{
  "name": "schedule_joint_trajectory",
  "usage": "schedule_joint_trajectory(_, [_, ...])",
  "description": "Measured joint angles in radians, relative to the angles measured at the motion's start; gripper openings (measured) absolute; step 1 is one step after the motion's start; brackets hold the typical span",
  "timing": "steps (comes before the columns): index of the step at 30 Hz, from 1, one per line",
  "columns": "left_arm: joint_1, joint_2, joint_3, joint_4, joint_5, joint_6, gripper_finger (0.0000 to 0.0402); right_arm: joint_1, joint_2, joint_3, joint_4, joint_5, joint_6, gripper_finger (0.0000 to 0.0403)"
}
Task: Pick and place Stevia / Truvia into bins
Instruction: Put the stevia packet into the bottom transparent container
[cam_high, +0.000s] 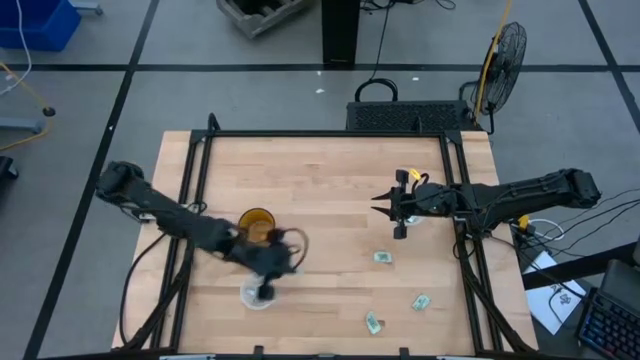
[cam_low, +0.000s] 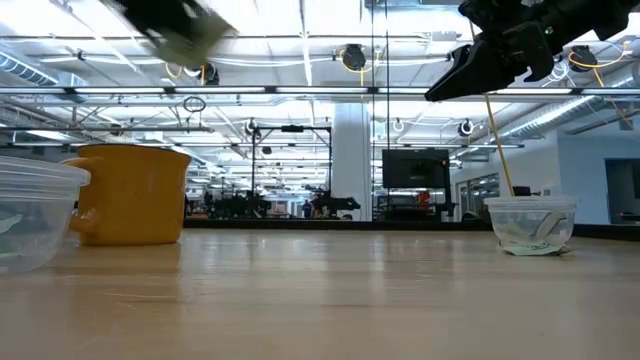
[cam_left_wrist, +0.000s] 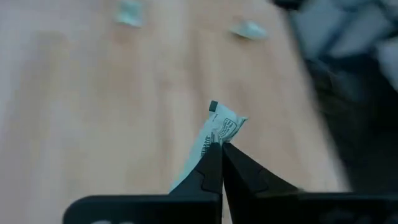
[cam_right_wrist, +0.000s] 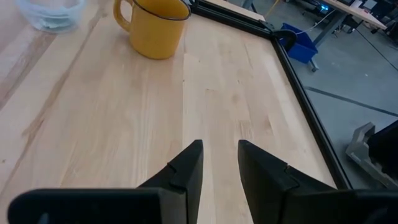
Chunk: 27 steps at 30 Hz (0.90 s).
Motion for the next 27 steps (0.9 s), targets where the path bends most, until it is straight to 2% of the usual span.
schedule_joint_trajectory(2, [-0.059, -0.031, 0.000, -0.063, 0.020, -0.060, 0.0009, 0.000, 0.000, 0.000, 0.000, 0.000, 0.000, 0.0093])
schedule_joint_trajectory(5, [-0.144, -0.044, 0.000, -0.142, -0.017, -0.168, 0.0006, 0.000, 0.000, 0.000, 0.000, -0.001, 0.006, 0.0093])
schedule_joint_trajectory(8, [-0.208, -0.022, -0.005, -0.232, -0.051, -0.308, 0.0005, 0.000, 0.000, 0.000, 0.001, -0.001, 0.013, 0.0094])
schedule_joint_trajectory(11, [-0.236, 0.016, -0.024, -0.237, -0.086, -0.404, 0.0014, 0.000, 0.000, 0.000, 0.001, -0.002, 0.027, 0.0093])
schedule_joint_trajectory(21, [-0.247, 0.091, -0.098, -0.219, -0.010, -0.581, 0.0009, 0.000, 0.000, 0.000, 0.001, -0.002, 0.027, 0.0094])
schedule_joint_trajectory(27, [-0.212, 0.098, -0.114, -0.213, -0.015, -0.674, 0.0044, 0.000, 0.000, 0.000, 0.001, -0.002, 0.027, 0.0094])
